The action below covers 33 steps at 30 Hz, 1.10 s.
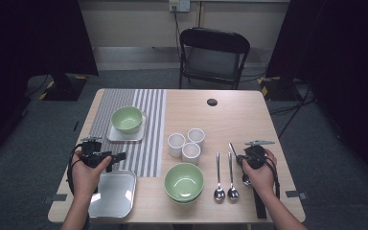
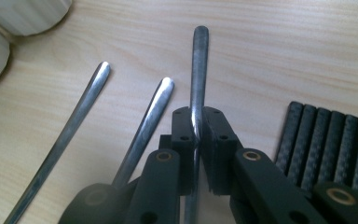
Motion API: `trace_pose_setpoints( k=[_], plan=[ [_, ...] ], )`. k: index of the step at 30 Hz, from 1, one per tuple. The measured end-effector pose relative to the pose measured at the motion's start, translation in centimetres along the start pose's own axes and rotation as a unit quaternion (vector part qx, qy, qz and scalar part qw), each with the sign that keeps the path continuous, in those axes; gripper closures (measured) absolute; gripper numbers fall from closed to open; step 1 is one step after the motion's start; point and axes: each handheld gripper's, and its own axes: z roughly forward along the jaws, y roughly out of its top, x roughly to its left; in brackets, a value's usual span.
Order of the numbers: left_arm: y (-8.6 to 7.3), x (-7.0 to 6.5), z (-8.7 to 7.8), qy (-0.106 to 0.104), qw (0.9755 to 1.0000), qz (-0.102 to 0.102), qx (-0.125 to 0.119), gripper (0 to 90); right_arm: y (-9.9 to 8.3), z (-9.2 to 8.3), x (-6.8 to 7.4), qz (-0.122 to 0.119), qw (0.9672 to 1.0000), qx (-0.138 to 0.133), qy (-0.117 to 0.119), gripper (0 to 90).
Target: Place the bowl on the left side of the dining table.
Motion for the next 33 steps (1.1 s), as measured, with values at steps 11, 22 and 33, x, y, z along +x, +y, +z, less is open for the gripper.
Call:
trace_pose_setpoints(
  k=[11,22,33],
  plan=[
    [-0.1,0.2,0.1,0.001,1.0,0.0,0.005,30.5,1.8,1.5,-0.4,0.005,1.0,-0.003,-0.006,83.6],
    [-0.1,0.2,-0.1,0.002,1.0,-0.001,0.003,30.6,1.4,0.4,-0.1,-0.016,0.9998,0.006,0.009,77.3],
    [-0.1,0.2,-0.4,0.003,1.0,0.002,-0.001,30.5,-0.6,-1.0,-0.3,-0.023,0.9995,0.019,-0.007,79.1]
  ],
)
